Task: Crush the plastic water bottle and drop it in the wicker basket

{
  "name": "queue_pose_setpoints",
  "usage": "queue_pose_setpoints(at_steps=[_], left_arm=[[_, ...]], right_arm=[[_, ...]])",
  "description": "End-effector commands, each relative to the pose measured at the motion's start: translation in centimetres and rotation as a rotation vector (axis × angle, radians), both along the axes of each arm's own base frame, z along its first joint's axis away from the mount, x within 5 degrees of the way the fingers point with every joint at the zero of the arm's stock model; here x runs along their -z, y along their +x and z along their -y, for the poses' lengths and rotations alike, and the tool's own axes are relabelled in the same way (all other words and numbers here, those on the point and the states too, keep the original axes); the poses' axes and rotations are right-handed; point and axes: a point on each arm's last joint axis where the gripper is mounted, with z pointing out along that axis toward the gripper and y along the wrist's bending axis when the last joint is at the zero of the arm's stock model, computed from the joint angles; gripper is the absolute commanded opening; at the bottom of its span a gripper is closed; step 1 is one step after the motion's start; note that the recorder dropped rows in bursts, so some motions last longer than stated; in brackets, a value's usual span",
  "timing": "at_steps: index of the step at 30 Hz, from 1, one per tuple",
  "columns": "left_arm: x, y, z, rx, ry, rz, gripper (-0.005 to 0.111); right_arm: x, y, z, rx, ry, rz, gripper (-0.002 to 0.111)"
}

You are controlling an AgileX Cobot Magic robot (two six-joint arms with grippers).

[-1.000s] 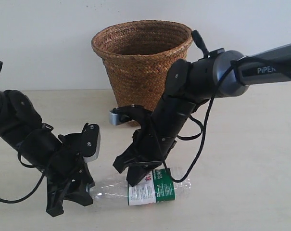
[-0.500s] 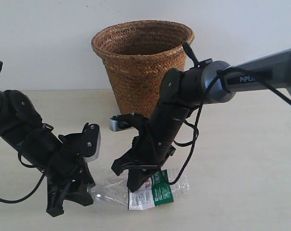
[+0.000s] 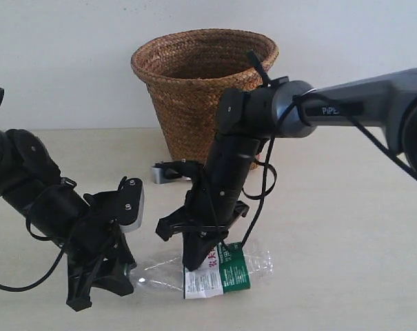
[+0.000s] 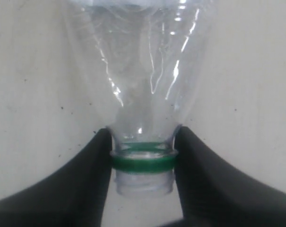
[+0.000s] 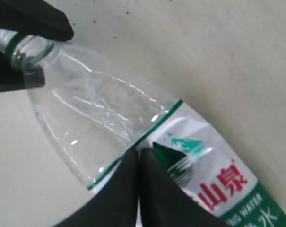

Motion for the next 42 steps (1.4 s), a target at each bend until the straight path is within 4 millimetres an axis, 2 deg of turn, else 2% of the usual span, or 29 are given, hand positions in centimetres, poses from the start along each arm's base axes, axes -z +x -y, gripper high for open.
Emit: queue_pose_setpoints(at_steps=[1, 4, 9, 12, 18, 23, 30, 34, 37, 42], left_arm=[[-0.2, 0.1, 0.0, -0.016, -0.001, 0.009, 0.004], [-0.2, 0.1, 0.0, -0.016, -0.001, 0.009, 0.004], [-0.2, 0.1, 0.0, -0.016, -0.001, 0.009, 0.004], [-0.2, 0.1, 0.0, -0.016, -0.001, 0.009, 0.004], [-0.2, 0.1, 0.0, -0.016, -0.001, 0.009, 0.004], [-0.2, 0.1, 0.0, -0.016, -0.001, 0.009, 0.004], [-0.2, 0.1, 0.0, -0.016, -0.001, 0.009, 0.004], [-0.2, 0.1, 0.1, -0.018, -0.003, 0.008, 0.004], [-0.2, 0.1, 0.1, -0.018, -0.003, 0.008, 0.004], [-0.2, 0.1, 0.1, -0.018, -0.003, 0.008, 0.004]], right_arm=[[-4.8, -0.5, 0.5, -0.017, 0.047, 0.085, 0.0], [-5.7, -0.8, 0.2, 0.0, 0.096, 0.073, 0.0], [-4.6, -0.9, -0.7, -0.013, 0.097, 0.074, 0.0], [-3.0, -0.6, -0.8, -0.008, 0.079, 0.056, 0.0], [1.7, -0.4, -0.9, -0.011, 0.012, -0.029, 0.0], [5.2, 0.2, -0.7, -0.009, -0.05, -0.013, 0.0], [8.2, 0.8, 0.8, 0.042, -0.102, -0.101, 0.0], [7.7, 1.0, 1.1, 0.067, -0.094, -0.117, 0.0], [5.5, 0.9, 1.0, 0.048, -0.064, -0.106, 0.0], [0.2, 0.6, 1.0, 0.034, 0.004, -0.036, 0.0]])
